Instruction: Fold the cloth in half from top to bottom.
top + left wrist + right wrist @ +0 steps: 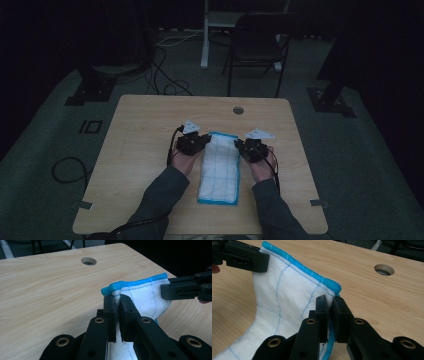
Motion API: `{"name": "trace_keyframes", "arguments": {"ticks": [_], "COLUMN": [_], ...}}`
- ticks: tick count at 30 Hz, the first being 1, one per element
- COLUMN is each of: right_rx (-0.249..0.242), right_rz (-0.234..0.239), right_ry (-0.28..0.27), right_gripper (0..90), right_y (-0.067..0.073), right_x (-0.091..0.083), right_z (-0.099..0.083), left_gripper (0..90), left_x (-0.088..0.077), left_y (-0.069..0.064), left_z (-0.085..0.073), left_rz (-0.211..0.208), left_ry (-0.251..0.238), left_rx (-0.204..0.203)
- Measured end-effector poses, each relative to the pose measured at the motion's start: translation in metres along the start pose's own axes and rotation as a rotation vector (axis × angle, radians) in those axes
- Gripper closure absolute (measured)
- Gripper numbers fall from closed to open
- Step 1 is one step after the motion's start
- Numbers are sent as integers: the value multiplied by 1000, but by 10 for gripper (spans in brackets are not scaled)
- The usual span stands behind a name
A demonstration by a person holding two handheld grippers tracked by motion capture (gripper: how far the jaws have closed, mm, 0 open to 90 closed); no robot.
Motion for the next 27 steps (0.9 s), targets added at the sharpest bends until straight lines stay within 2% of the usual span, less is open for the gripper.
{"name": "trace_keyframes", "arguments": {"ticks": [7,15,27], "right_rx": [-21,-23,-36], "right_rz": [5,19,32], "right_ry": [-12,-23,-32], "right_gripper": [847,847,847], "right_y": [6,14,24], "right_x": [-9,-18,-28], "right_z": [1,-6,-13], "left_gripper": [856,855,855], "left_x": [-12,-23,-35], "left_y": [-6,-14,-22], "left_z": [-2,-9,-20], "left_rz": [-11,-29,-48], "left_ry": [-10,-14,-23], "left_rx": [9,14,2]}}
Point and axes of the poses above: each handheld gripper's, and its own axes: x roughly forward along the jaws, z roughly out of its top, y roughly to its left, the point moved 7 cm from there along x, roughly forward along the jaws
